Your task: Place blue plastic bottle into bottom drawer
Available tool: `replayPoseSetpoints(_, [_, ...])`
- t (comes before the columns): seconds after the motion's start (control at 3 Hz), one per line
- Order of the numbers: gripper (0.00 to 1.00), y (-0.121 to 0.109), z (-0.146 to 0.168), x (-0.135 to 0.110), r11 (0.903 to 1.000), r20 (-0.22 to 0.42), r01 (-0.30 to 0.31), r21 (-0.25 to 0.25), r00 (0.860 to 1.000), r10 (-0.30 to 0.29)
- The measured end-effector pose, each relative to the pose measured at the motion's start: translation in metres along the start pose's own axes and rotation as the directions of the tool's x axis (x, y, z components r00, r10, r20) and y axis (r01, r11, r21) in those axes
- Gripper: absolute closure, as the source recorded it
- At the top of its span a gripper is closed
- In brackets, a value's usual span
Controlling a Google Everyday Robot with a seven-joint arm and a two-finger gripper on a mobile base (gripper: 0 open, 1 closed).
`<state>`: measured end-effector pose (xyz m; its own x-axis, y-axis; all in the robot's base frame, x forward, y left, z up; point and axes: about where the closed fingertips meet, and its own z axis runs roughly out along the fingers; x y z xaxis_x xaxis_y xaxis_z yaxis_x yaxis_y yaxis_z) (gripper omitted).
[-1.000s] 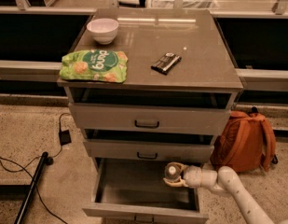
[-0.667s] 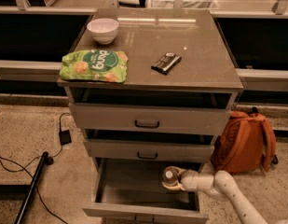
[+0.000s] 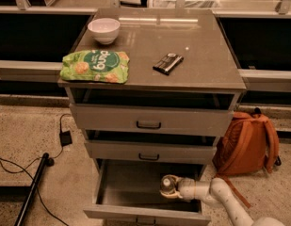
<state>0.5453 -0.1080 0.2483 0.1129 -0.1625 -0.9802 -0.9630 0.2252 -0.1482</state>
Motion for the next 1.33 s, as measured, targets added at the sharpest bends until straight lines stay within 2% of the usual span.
replayPoseSetpoints(0.33, [1.00, 0.0057, 0.0041, 0.0156, 0.9992, 0.025, -0.039, -0.009, 0.999, 0.039])
replayPoseSetpoints(0.67, [0.82, 0.0057, 0.0027, 0.0235, 0.9981, 0.023, -0.060, 0.012, 0.998, 0.060])
replayPoseSetpoints(1.0, [0.60, 0.0057, 0.0028, 0.0237, 0.9981, 0.023, -0.060, 0.012, 0.998, 0.060])
replayPoseSetpoints(1.33, [0.28, 0.0058, 0.0029, 0.0236, 0.9981, 0.023, -0.060, 0.012, 0.998, 0.060])
